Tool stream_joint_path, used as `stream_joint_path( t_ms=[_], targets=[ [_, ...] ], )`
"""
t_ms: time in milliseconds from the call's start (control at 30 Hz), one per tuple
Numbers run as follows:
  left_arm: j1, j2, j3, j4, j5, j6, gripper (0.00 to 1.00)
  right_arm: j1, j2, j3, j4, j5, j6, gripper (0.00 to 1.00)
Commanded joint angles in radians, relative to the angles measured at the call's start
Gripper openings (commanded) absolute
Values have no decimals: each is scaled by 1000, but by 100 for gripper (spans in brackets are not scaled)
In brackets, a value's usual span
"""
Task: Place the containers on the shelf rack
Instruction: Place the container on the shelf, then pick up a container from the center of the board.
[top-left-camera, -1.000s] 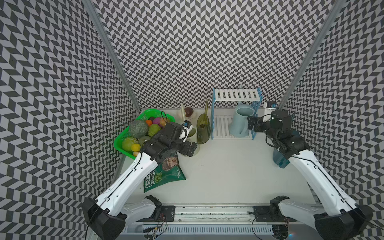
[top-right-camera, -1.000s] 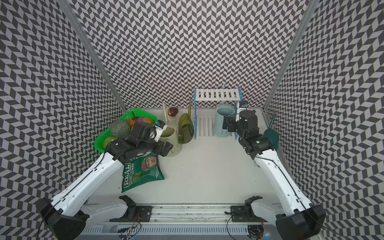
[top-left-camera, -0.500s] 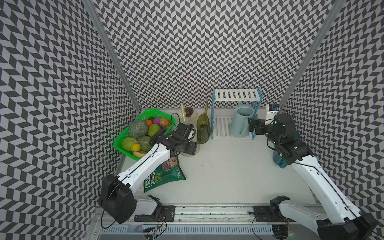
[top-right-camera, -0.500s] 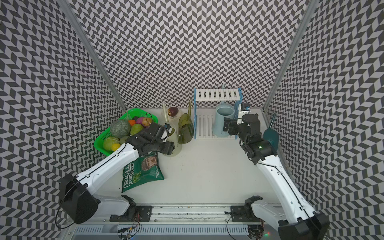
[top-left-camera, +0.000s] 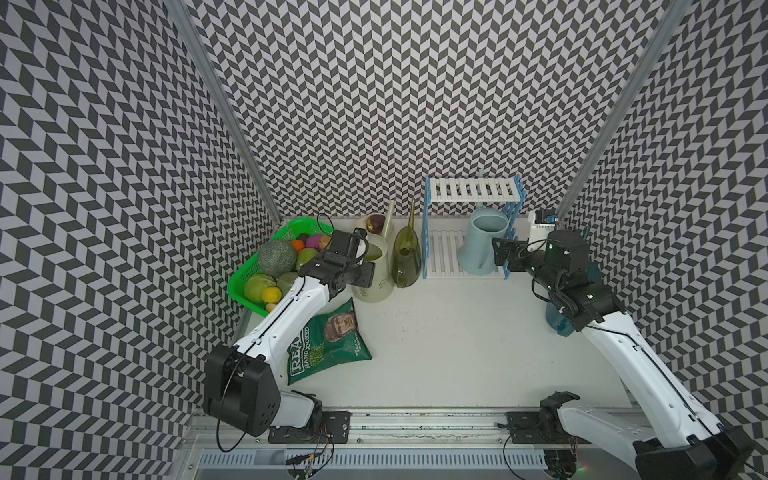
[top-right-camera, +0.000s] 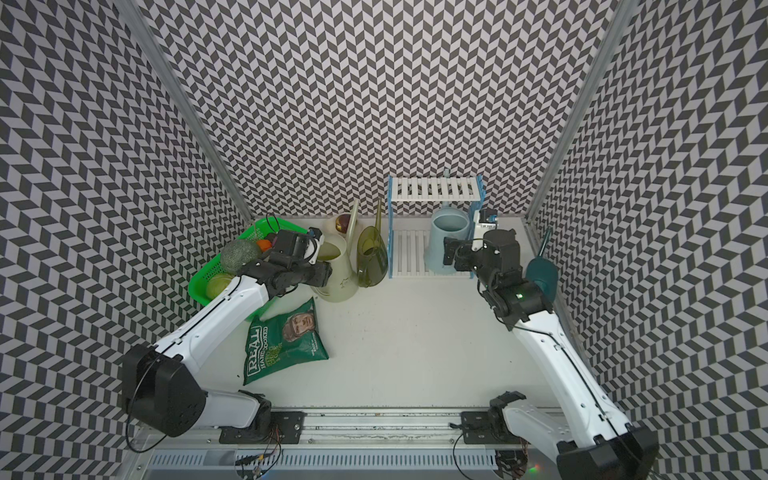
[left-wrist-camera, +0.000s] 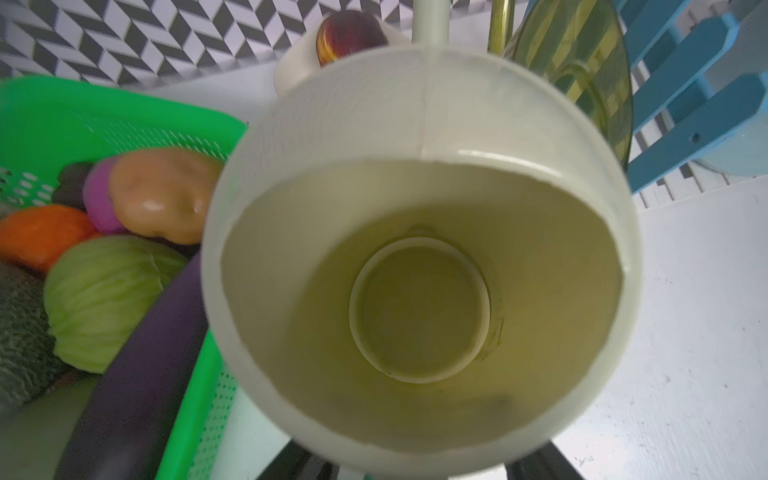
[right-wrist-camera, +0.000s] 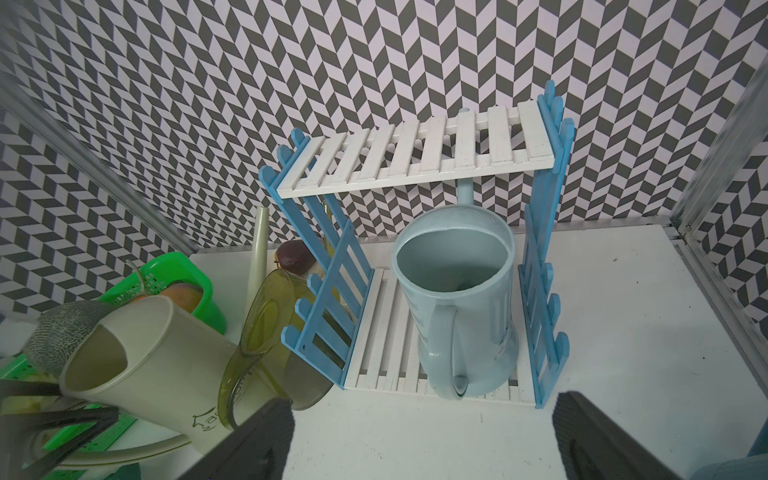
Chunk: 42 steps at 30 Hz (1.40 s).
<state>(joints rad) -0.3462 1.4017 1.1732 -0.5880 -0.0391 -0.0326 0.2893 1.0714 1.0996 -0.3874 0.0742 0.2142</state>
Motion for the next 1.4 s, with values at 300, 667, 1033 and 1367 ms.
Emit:
stream_joint_path(
  t_ms=[300, 667, 1033, 1367],
  targets=[
    [57, -136, -275, 422, 133, 169, 59, 2, -39, -26, 55, -32, 14, 100],
    [145, -266, -545, 780, 260, 171, 56, 4, -59, -51, 40, -46, 22, 100],
    [144, -307, -737, 1083, 218, 164, 47, 7, -82, -110, 167, -193, 5, 100],
    [142, -299, -809, 1254, 257, 181, 44, 17, -36, -140, 274, -553, -53, 100]
  ],
)
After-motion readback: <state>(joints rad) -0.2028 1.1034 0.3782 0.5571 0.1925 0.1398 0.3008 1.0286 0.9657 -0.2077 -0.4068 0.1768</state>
